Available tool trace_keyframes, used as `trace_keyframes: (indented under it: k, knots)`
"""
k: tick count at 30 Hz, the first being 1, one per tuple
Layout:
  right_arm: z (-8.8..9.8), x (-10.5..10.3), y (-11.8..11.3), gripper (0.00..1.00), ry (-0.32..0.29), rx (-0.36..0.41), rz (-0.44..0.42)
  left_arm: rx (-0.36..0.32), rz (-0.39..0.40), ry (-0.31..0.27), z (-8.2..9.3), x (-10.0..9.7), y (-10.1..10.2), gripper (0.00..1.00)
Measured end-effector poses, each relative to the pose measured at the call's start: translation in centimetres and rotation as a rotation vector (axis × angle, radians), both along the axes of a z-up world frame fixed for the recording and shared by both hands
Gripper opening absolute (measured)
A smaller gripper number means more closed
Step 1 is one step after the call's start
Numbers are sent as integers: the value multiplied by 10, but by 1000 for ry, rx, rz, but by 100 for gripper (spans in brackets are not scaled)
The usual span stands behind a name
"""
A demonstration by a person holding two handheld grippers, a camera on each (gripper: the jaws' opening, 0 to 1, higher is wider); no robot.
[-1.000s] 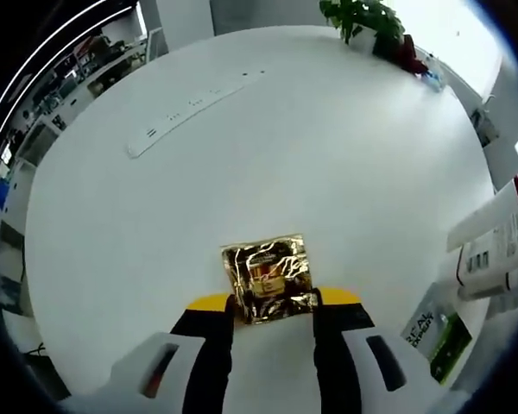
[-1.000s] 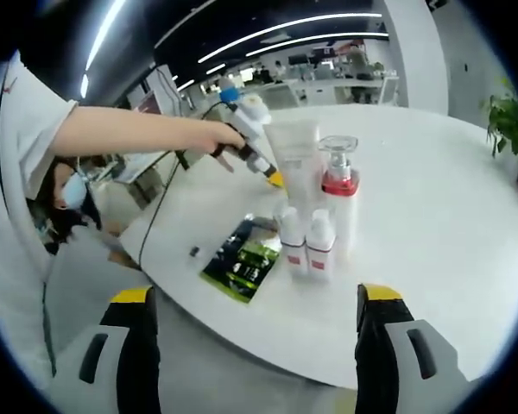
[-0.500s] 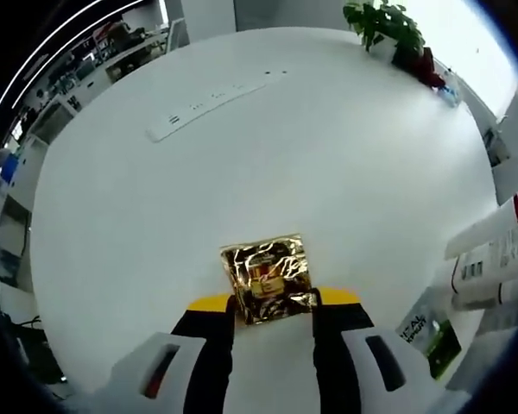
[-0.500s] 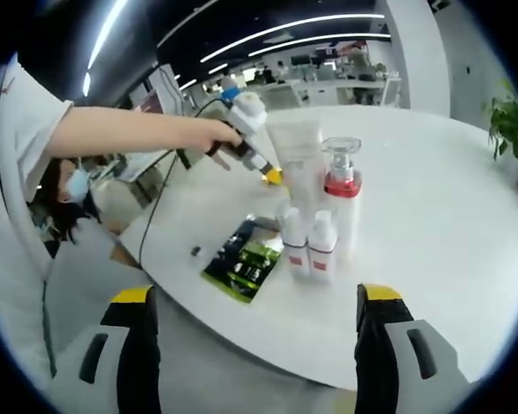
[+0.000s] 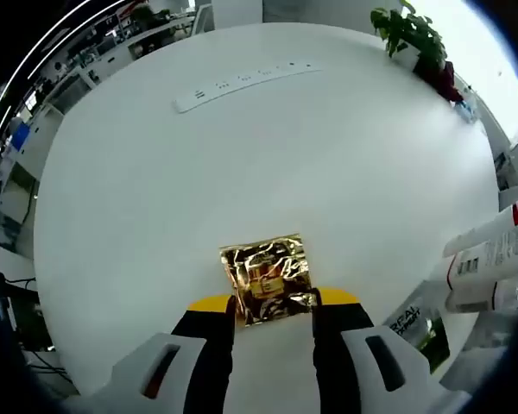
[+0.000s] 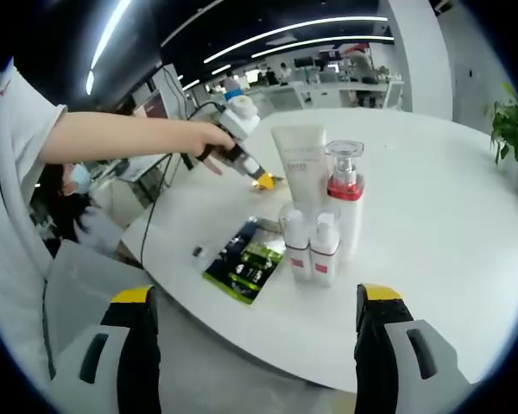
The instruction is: Arrange the skincare products in the storage area until every visible bottle or jar stands upright without overlapping.
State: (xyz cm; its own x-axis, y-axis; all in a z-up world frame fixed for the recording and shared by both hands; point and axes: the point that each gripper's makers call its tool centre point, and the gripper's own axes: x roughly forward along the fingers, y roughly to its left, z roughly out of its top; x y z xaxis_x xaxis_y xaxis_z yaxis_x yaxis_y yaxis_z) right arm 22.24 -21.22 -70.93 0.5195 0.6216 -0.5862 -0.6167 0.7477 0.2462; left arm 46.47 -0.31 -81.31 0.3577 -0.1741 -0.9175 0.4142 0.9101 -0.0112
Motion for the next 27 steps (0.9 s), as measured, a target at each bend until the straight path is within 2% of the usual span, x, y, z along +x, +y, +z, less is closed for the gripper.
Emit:
trace_keyframes:
  k: [7,17,27]
  knots:
    - [1,0,1,94,-4,1,5,-3,27,18,3,-18,3,38]
    - [2,0,2,94,-17,1,16,-37,105,48,8,-50,6,38]
    - [4,0,3,93,-29,-1,28,-50,135,64,14,-82,13,38]
